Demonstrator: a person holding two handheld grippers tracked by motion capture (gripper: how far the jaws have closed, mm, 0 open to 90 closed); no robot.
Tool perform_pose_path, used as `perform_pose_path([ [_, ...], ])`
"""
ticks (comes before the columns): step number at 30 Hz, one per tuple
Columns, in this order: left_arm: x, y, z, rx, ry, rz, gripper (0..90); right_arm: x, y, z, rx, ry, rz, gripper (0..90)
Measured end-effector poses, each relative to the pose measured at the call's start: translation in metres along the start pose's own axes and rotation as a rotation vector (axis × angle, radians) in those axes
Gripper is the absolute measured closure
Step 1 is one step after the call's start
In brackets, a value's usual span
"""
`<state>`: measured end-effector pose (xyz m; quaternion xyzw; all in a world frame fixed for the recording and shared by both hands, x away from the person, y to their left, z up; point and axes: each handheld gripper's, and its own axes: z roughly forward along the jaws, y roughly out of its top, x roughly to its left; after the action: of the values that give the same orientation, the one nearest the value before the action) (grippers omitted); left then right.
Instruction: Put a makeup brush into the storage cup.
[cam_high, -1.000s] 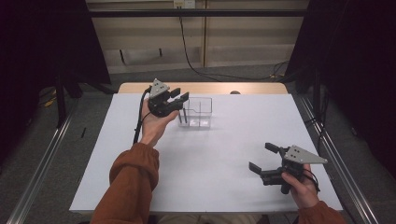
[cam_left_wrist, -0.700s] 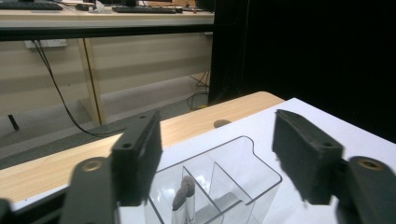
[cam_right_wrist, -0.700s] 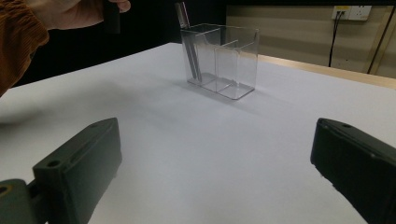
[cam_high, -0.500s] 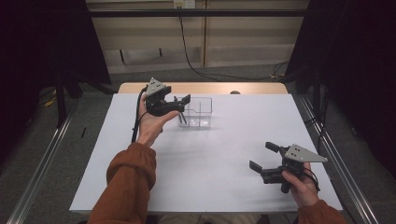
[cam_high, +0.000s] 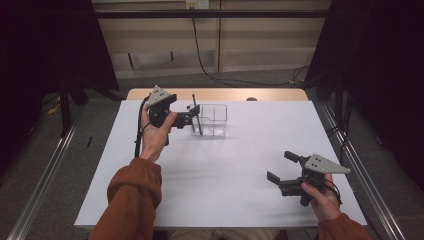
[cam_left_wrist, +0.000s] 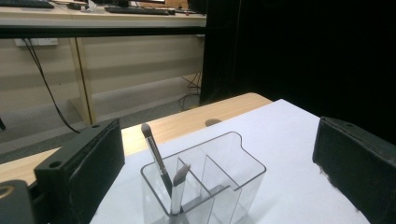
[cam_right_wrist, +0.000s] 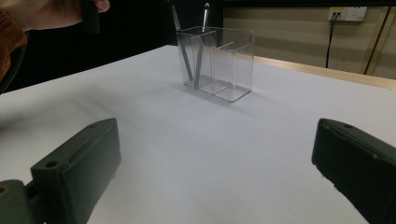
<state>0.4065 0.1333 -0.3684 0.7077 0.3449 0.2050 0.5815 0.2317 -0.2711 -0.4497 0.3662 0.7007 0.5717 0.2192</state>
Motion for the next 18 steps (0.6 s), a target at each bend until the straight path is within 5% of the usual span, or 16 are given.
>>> perform_pose_path([
  [18,0.004,-0.014,-0.034,-0.027,0.02,0.013,2.1,0.003,0.002,-0.003,-0.008,-0.012,-0.005,0.7],
])
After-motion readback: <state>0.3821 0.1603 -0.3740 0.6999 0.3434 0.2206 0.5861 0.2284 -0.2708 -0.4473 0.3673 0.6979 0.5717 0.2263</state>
